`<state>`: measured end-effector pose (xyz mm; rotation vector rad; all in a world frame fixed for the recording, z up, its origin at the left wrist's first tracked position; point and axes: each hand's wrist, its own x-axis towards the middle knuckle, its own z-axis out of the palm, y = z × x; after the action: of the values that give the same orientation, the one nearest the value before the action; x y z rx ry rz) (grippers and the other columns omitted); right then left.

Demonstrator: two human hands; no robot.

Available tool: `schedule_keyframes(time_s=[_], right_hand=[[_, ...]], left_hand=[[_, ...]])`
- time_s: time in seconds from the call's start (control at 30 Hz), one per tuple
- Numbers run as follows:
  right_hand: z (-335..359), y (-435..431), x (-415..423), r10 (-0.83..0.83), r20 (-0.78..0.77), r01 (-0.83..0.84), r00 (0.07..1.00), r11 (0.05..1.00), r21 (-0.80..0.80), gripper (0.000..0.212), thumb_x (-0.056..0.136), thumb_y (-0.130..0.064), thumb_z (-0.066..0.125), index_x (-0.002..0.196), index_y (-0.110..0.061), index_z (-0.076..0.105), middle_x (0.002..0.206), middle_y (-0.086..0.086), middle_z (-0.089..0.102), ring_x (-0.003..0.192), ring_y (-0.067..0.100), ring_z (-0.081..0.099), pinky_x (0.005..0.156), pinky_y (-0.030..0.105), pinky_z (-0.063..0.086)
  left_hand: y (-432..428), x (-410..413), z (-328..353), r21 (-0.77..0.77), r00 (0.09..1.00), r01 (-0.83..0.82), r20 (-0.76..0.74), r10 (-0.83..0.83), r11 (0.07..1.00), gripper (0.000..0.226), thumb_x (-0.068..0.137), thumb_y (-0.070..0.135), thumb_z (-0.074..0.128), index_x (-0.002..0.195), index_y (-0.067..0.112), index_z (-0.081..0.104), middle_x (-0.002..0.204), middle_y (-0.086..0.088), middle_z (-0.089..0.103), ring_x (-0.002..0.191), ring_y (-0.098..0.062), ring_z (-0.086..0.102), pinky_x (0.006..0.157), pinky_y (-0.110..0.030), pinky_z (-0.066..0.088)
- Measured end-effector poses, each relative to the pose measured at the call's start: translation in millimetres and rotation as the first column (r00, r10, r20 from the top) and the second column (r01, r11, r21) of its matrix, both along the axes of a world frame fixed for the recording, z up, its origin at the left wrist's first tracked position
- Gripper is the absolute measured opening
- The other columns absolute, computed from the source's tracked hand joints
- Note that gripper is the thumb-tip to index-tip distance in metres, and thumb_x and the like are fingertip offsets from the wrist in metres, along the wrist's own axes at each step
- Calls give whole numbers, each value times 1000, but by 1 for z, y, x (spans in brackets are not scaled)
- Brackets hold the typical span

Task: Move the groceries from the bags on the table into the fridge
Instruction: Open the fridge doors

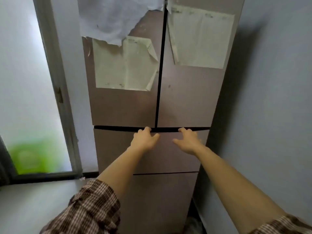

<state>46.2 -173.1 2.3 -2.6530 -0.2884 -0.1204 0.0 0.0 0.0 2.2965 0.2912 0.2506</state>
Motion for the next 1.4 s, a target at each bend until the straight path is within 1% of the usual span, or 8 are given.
schedule_keyframes(time_s=[0.13,0.33,0.47,0.57,0.7,1.1,1.3,1.4], right_hand=[[-28,27,58,17,-158,2,987,993,117,59,91,-43,57,142,-20,38,144,8,41,134,29,36,107,50,36],[-53,62,120,-22,-324,196,946,835,514,49,92,-29,62,133,-6,49,134,7,52,122,24,50,97,31,42],[-58,78,138,72,-499,427,864,420,800,37,88,-30,65,119,-13,58,118,7,58,105,22,57,85,38,48],[-57,88,149,227,-486,490,844,42,871,37,83,-28,71,115,-19,56,114,5,57,105,22,58,85,37,51],[-58,98,152,286,-441,485,850,-99,869,52,82,-37,71,127,-17,55,123,4,61,113,21,55,79,31,48],[-50,76,121,193,-513,510,836,69,857,41,85,-45,67,105,-13,53,97,3,52,86,16,51,78,33,48],[-54,61,102,211,-482,487,850,29,873,43,86,-46,64,111,-12,56,102,2,57,88,14,53,80,32,45],[-56,39,79,308,-427,467,850,-66,882,26,89,-41,61,105,-20,59,105,-3,60,97,13,55,92,33,42]], left_hand=[[17,66,-29,-415,991,-119,-102,83,902,56,93,44,48,137,11,44,132,-9,53,116,-28,52,94,-35,45],[31,129,-47,-813,977,-210,-149,156,543,34,88,38,59,112,15,56,94,-3,55,90,-20,55,73,-33,47],[34,150,-49,-978,975,-128,-94,202,163,51,75,41,77,116,21,53,117,-7,57,111,-22,57,74,-29,51],[32,162,-53,-997,965,-67,-53,257,48,62,68,47,79,118,17,57,121,-3,62,113,-18,57,77,-26,49],[24,168,-57,-998,969,-52,-44,243,29,48,68,55,74,100,23,61,117,-1,65,112,-16,57,88,-28,47],[15,142,-50,-974,941,-182,-131,312,139,78,68,59,74,121,4,57,108,-7,62,75,-13,57,64,-24,48],[5,110,-49,-948,911,-215,-108,398,234,55,79,60,62,97,9,53,102,-6,61,89,-21,61,71,-29,51],[2,85,-47,-968,897,-190,-103,430,165,52,81,57,61,106,12,52,113,-4,58,105,-23,59,79,-35,53]])
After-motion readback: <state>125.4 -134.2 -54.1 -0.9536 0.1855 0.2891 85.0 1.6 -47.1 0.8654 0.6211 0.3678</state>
